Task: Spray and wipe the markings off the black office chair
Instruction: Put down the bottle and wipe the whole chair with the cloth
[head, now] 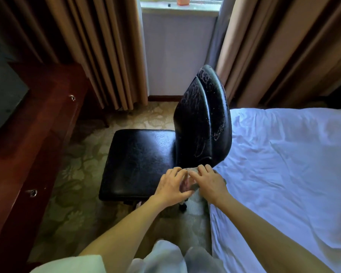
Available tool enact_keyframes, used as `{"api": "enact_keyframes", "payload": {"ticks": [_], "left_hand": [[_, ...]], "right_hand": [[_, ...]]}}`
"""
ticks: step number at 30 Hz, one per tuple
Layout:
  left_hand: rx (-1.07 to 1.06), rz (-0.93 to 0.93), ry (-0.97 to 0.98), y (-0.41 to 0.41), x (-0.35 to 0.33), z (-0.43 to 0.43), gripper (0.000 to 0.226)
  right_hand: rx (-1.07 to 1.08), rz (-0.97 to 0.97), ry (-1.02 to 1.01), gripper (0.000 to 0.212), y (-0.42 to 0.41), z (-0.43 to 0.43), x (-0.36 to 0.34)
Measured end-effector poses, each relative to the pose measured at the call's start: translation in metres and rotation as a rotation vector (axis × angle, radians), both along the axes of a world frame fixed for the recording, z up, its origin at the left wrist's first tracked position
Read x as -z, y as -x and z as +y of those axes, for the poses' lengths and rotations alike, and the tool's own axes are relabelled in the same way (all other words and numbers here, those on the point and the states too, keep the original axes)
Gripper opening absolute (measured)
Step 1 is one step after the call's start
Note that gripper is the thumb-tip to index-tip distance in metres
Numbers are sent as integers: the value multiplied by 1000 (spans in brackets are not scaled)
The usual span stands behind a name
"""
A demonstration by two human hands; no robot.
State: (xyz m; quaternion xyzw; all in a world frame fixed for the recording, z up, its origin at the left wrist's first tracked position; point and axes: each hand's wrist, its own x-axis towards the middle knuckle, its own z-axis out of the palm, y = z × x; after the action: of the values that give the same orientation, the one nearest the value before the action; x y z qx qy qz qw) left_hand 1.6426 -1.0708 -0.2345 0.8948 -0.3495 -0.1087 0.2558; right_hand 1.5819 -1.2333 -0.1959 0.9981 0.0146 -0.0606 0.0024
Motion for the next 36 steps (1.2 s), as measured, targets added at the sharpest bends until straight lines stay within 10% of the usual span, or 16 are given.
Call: {"api": "enact_keyframes", "payload": {"ticks": [36], "left_hand": [[-284, -155, -74, -200, -1, -211, 50]], "right_hand": [[-348, -163, -65, 70, -238, -230, 15]]}}
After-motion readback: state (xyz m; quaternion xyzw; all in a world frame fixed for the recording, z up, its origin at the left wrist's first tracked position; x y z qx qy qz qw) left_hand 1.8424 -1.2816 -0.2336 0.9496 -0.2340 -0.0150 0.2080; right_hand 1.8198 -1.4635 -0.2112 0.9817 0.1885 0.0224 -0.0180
